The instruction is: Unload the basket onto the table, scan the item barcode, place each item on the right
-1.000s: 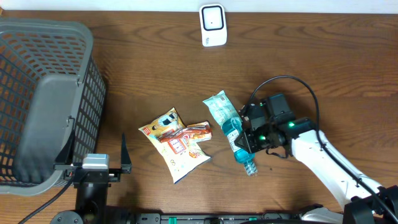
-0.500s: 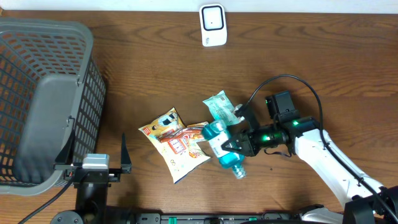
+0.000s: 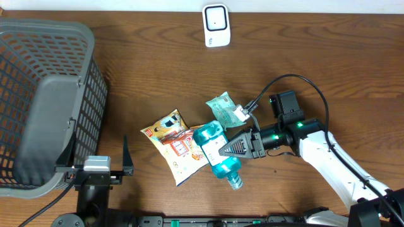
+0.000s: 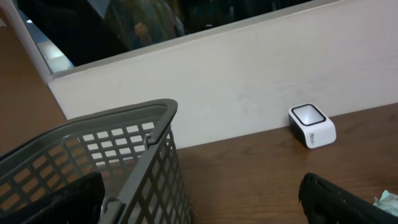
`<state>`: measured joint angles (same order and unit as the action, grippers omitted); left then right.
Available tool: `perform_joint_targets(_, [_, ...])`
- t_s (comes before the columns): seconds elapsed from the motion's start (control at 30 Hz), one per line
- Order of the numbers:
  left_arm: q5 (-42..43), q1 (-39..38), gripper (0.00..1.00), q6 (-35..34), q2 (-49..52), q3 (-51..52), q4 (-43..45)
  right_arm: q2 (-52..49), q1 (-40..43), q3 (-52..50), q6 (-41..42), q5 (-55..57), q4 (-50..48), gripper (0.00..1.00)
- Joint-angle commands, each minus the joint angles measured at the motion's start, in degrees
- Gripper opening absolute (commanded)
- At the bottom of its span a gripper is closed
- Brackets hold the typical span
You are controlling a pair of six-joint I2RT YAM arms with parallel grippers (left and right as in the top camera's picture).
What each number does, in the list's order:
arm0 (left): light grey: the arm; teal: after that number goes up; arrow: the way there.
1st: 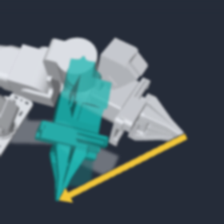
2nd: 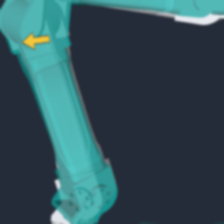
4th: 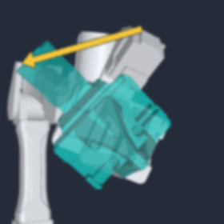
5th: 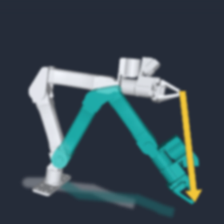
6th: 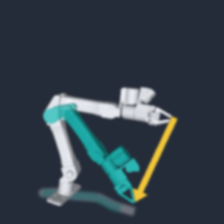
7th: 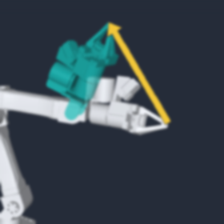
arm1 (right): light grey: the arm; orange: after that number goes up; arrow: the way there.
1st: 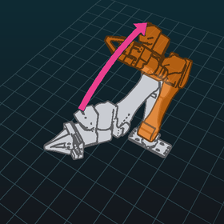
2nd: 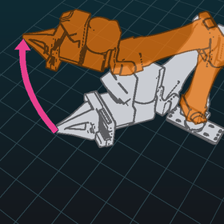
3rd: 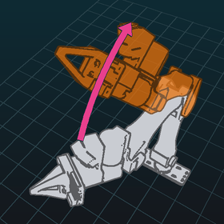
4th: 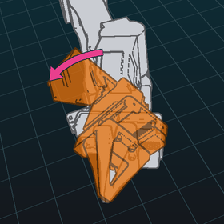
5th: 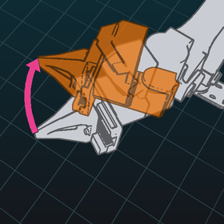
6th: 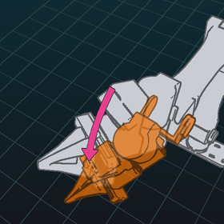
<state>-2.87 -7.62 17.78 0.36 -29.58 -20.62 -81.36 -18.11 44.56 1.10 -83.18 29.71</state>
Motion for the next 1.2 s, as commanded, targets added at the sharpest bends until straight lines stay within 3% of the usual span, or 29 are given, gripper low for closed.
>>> perform_joint_targets(0.0, [0.72, -0.24, 1.0, -0.96, -0.22, -0.33, 0.11, 0.81, 0.55, 1.62, 1.81, -4.44, -0.24, 0.01])
perform_joint_targets(0.13, [0.72, -0.24, 1.0, -0.96, -0.22, -0.33, 0.11, 0.79, 0.2, 1.62, 1.86, 9.88, -0.22, 0.01])
perform_joint_targets(0.17, [0.7, -0.24, 1.0, -0.96, -0.22, -0.33, 0.11, 0.79, 0.07, 1.62, 1.86, 17.2, -2.62, 0.01])
perform_joint_targets(0.33, [0.7, -0.24, 1.0, -0.96, -0.2, -0.33, 0.11, 0.79, 0.11, 1.62, 5.25, 33.4, -14.43, 0.01])
perform_joint_targets(0.5, [0.72, -0.24, 1.0, -0.96, -0.2, -0.33, 0.11, 0.55, 0.11, 1.99, 7.17, 45.48, -20.31, 0.01])
perform_joint_targets(0.63, [0.7, -0.24, 1.0, -0.96, -0.2, -0.33, 0.11, -0.59, 0.11, 4.74, 4.22, 52.04, -21.55, 0.01])
perform_joint_targets(0.87, [0.72, -0.24, 1.0, -0.96, -0.2, -0.33, 0.11, -7.67, 0.0, 16.96, -1.84, 60.35, -18.75, 0.01])
perform_joint_targets(1.0, [0.7, -0.24, 1.0, -0.96, -0.22, -0.33, 0.11, -19.96, -0.17, 33.0, -10.36, 72.57, -11.63, 0.01])
perform_joint_targets(1.17, [0.7, -0.24, 1.0, -0.94, -0.2, -0.33, 0.11, -30.77, -0.98, 47.12, -15.72, 83.19, -10.34, 0.01])
